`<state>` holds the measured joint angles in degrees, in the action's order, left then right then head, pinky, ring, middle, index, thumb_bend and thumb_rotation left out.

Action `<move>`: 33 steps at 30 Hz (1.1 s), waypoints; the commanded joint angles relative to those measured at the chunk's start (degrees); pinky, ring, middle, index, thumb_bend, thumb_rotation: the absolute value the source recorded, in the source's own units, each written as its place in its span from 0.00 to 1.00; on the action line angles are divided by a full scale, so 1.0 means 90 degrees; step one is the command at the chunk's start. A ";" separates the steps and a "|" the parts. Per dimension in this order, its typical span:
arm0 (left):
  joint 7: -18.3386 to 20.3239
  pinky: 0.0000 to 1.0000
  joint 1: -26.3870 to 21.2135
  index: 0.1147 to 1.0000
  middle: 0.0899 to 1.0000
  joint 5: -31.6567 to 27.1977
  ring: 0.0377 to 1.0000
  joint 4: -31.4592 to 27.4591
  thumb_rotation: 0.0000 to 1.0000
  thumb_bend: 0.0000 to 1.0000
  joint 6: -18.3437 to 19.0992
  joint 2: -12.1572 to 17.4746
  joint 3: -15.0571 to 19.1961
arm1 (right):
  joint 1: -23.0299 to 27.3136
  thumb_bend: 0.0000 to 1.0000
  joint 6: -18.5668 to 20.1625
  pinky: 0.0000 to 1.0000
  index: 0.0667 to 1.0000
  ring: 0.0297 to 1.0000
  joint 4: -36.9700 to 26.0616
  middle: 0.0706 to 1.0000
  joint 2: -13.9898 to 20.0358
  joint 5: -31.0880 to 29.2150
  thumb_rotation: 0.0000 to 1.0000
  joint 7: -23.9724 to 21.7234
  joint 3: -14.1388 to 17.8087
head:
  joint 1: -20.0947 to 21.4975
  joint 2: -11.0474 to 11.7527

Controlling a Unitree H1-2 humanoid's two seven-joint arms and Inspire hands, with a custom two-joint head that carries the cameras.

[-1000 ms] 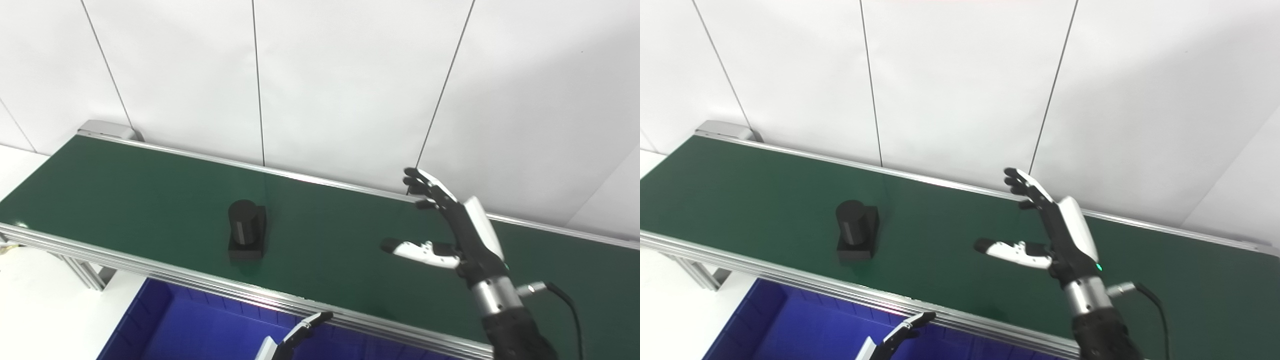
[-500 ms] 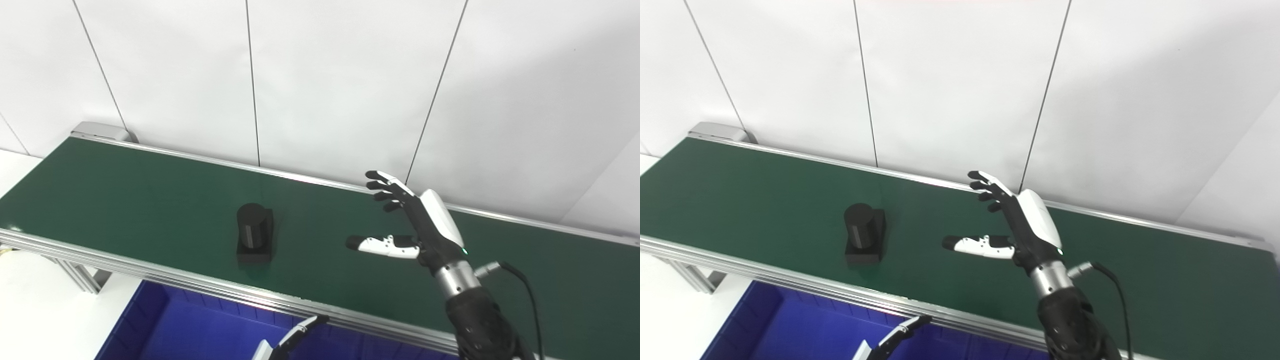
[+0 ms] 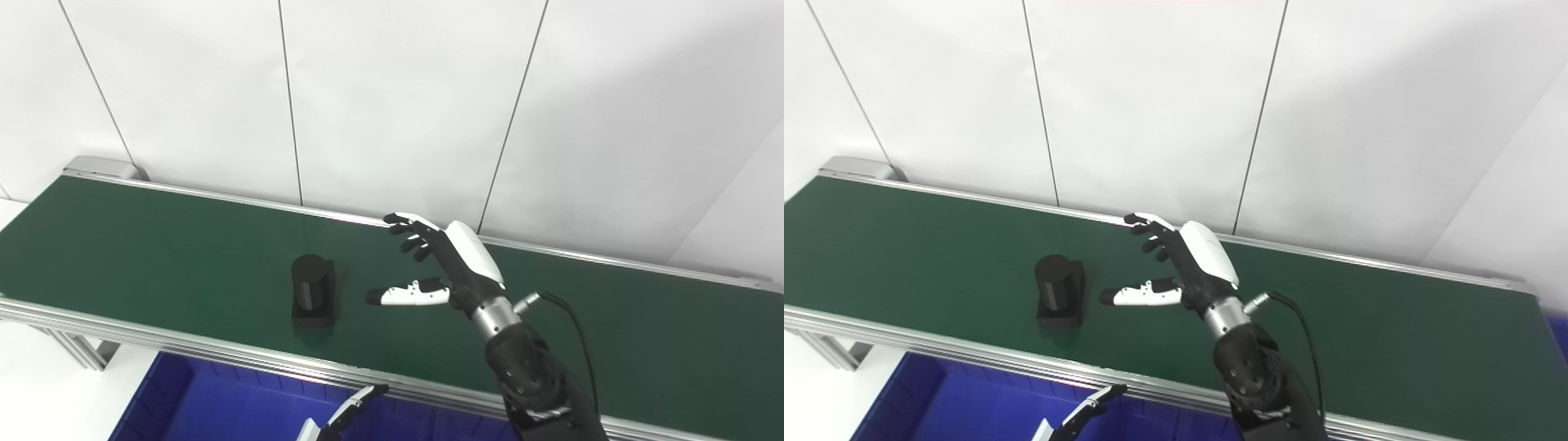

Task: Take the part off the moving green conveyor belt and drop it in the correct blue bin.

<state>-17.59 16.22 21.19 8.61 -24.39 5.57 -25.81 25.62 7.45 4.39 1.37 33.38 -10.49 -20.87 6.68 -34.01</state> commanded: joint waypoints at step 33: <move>-0.0410 0.82 0.0052 0.85 0.89 0.0438 0.88 -0.0312 0.49 0.99 -0.0280 -0.0027 -0.0319 | 0.1116 0.79 -0.0387 0.50 0.75 0.58 0.2631 0.70 -0.0603 0.0048 0.25 0.0784 -0.0552 | -0.0413 -0.0162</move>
<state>-20.35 16.42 24.51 7.58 -24.40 5.74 -28.56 33.10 6.83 28.77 -2.48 34.46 -4.44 -25.84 3.16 -35.33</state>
